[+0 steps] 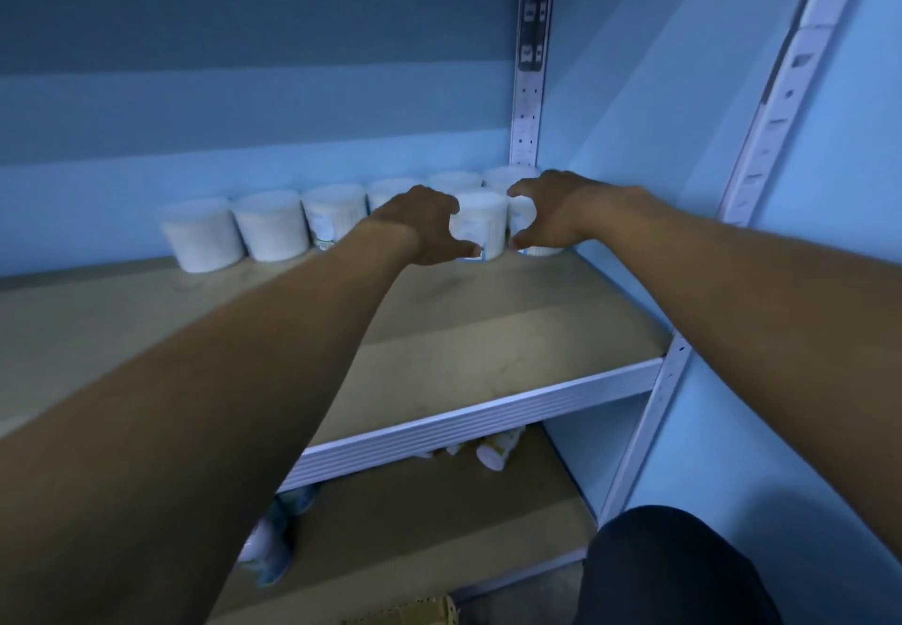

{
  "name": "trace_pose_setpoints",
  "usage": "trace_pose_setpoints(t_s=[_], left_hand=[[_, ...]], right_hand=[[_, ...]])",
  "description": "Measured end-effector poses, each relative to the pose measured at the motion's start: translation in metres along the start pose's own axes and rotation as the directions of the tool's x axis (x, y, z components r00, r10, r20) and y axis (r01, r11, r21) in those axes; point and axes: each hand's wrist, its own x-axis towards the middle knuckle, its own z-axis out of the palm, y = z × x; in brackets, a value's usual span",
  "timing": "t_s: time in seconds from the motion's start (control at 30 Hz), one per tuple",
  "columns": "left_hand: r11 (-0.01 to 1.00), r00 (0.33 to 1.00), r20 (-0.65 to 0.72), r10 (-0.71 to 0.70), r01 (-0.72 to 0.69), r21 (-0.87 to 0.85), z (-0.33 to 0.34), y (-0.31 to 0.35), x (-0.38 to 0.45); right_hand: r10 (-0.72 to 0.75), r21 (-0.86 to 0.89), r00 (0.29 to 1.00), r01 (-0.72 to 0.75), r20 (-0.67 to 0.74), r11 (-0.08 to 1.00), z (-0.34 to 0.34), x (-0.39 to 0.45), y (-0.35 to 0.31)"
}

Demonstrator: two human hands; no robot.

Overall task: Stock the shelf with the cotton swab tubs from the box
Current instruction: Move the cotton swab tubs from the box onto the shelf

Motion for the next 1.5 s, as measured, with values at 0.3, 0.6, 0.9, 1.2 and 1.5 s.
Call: trace_pose_setpoints(t_s=[0.3,0.6,0.9,1.2,1.5], left_hand=[[0.999,0.999,-0.001,-0.039,0.039,0.020,-0.022,-0.014,-0.083],[0.996,0.996,0.031,-0.079,0.077,0.052,-0.030,-0.033,-0.185],[0.986,0.984,0.059,-0.168,0.167,0.020,-0.009,-0.057,-0.290],[0.976,0.978,0.036,-0.206,0.208,-0.059,0.030,-0.064,-0.373],[0.942,0.934,0.169,-0.316,0.330,-0.065,0.084,-0.083,-0.429]], right_hand=[[-0.059,0.055,0.998,0.060,-0.011,0.997,0.003,-0.066,-0.039],[-0.165,0.130,0.986,0.159,0.032,0.979,0.020,-0.133,-0.095],[-0.291,0.185,0.956,0.281,0.029,0.942,0.047,-0.190,-0.156],[-0.452,0.204,0.888,0.429,0.084,0.880,0.106,-0.249,-0.216],[-0.496,0.218,0.839,0.453,0.224,0.865,0.181,-0.274,-0.253]])
